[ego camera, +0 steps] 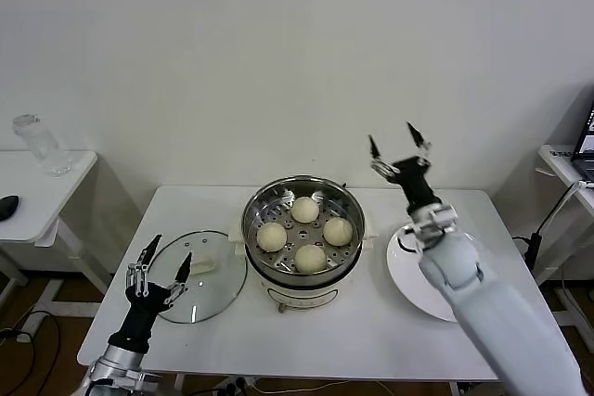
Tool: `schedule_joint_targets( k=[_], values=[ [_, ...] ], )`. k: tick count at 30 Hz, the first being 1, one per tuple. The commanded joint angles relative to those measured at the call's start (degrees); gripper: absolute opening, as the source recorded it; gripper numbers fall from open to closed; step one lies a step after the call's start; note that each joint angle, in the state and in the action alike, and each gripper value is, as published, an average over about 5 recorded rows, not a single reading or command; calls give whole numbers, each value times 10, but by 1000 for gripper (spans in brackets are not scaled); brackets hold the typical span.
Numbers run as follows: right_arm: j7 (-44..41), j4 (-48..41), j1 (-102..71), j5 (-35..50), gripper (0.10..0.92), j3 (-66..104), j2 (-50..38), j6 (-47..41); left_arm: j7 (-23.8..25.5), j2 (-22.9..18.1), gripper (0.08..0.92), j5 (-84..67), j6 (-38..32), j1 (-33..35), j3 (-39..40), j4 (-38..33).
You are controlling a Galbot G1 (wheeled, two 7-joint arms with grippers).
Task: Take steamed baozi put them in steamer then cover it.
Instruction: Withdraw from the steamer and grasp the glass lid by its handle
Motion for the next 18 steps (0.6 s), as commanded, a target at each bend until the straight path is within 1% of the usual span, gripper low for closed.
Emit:
schedule_joint_targets(
  k=[1, 4, 7, 10, 18],
  values=[
    [14, 16, -223, -31, 823, 208, 86, 43, 8, 6, 823, 156, 30, -15, -15, 73],
    [14, 18, -243, -40, 823, 216, 97, 43, 1, 12, 823, 194, 48, -29, 8, 117],
    [14, 17, -254, -48, 823, 217, 104, 43, -4, 16, 823, 202, 73, -40, 37, 152],
    [14, 17, -261, -52, 823, 215, 109, 44, -7, 9, 823, 208, 92, -56, 53, 181],
    [9, 15, -264, -62, 823, 209, 118, 43, -3, -14, 823, 149, 141, -102, 81, 211]
  ],
)
